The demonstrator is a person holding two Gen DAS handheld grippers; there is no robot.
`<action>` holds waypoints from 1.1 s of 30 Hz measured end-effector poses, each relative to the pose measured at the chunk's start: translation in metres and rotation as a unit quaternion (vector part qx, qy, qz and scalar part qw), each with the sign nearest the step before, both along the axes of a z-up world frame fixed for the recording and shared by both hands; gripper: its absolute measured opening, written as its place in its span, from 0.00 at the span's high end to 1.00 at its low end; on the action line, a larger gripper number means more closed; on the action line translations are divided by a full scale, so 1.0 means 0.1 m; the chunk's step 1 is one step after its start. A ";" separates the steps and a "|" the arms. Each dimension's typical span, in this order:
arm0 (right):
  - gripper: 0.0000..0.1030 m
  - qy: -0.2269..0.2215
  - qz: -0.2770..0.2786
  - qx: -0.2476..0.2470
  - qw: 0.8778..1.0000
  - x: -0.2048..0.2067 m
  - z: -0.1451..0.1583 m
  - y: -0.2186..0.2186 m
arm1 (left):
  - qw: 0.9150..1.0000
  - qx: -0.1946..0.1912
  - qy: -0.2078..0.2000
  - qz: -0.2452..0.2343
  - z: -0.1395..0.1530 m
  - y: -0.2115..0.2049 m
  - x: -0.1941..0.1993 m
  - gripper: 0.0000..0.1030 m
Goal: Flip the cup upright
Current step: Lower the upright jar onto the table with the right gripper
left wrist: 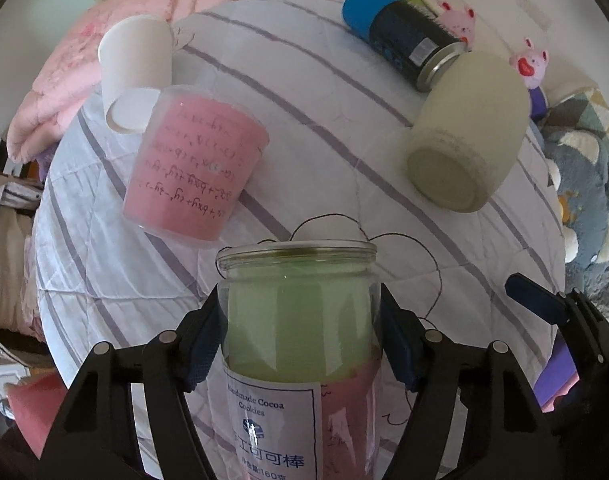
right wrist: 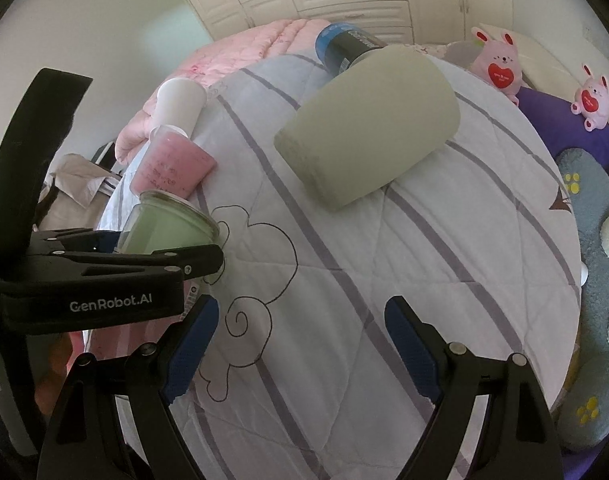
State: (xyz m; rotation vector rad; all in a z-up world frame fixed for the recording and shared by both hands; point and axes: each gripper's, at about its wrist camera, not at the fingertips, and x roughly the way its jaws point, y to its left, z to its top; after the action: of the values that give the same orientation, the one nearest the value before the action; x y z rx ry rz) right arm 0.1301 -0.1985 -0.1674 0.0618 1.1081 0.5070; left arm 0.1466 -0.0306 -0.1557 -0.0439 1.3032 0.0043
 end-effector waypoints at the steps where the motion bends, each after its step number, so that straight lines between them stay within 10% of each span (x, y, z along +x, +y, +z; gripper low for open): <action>1: 0.16 0.000 0.000 -0.001 1.000 0.00 0.00 0.00 | 1.000 -0.001 -0.008 -0.002 0.04 0.00 -0.02 0.31; 15: 0.16 -0.015 0.002 -0.010 1.000 -0.13 0.09 0.08 | 0.988 -0.008 -0.151 -0.023 0.64 0.02 -0.29 0.31; 33: 0.16 -0.019 0.003 -0.023 1.000 -0.25 0.11 0.15 | 0.980 -0.014 -0.190 -0.055 0.68 -0.07 -0.63 0.31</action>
State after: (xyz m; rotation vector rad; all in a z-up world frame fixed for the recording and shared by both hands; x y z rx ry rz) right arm 0.1048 -0.1838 -0.1565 0.0080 1.0833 0.4855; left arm 0.0834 -0.0374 -0.0879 0.0034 0.9211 -0.1125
